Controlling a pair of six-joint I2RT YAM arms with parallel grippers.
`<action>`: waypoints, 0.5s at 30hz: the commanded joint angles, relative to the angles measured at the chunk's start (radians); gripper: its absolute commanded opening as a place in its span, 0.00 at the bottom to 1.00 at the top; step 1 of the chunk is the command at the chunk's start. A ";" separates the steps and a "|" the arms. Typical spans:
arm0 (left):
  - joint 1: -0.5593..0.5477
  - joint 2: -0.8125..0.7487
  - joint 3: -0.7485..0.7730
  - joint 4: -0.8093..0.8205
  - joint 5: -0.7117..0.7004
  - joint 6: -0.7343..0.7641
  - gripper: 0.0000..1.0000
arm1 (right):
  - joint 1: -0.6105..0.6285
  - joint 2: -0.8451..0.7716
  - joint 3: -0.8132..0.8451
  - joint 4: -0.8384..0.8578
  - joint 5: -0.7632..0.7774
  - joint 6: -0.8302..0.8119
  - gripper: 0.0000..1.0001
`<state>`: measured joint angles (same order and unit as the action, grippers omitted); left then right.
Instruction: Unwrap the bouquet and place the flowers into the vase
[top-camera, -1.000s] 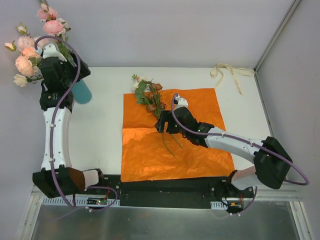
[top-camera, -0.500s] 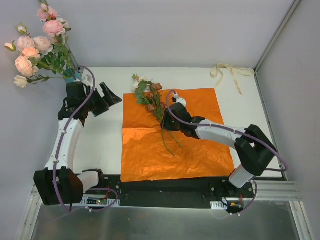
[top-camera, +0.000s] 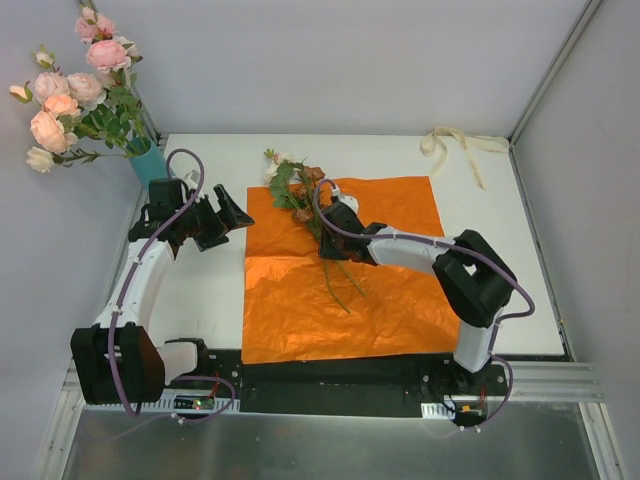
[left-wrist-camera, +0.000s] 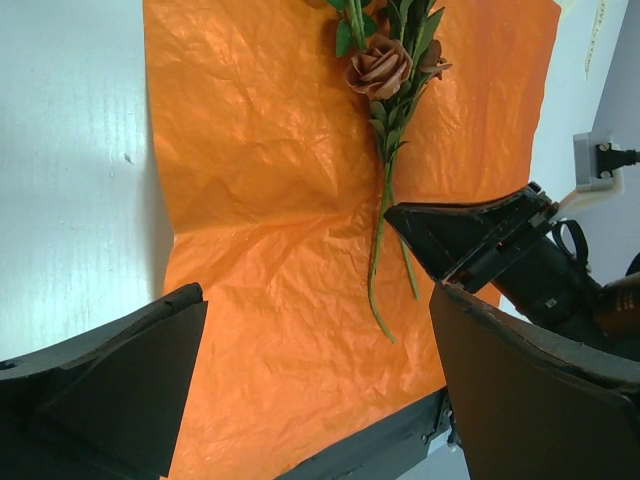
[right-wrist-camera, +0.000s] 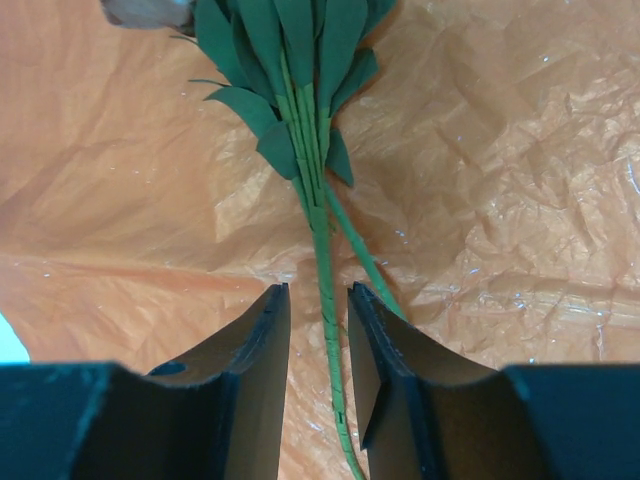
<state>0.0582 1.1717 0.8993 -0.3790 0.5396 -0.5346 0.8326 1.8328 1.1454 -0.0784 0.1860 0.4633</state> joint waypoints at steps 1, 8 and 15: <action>-0.006 0.003 0.013 0.023 0.049 0.008 0.99 | -0.003 0.039 0.059 -0.040 0.027 -0.009 0.35; -0.006 -0.004 0.003 0.023 0.043 0.010 0.99 | 0.000 0.083 0.074 -0.047 0.044 -0.021 0.32; -0.006 -0.004 0.000 0.023 0.037 0.013 0.99 | 0.013 0.095 0.074 -0.064 0.098 -0.090 0.14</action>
<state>0.0582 1.1778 0.8993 -0.3786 0.5667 -0.5346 0.8368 1.9171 1.1950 -0.1154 0.2340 0.4240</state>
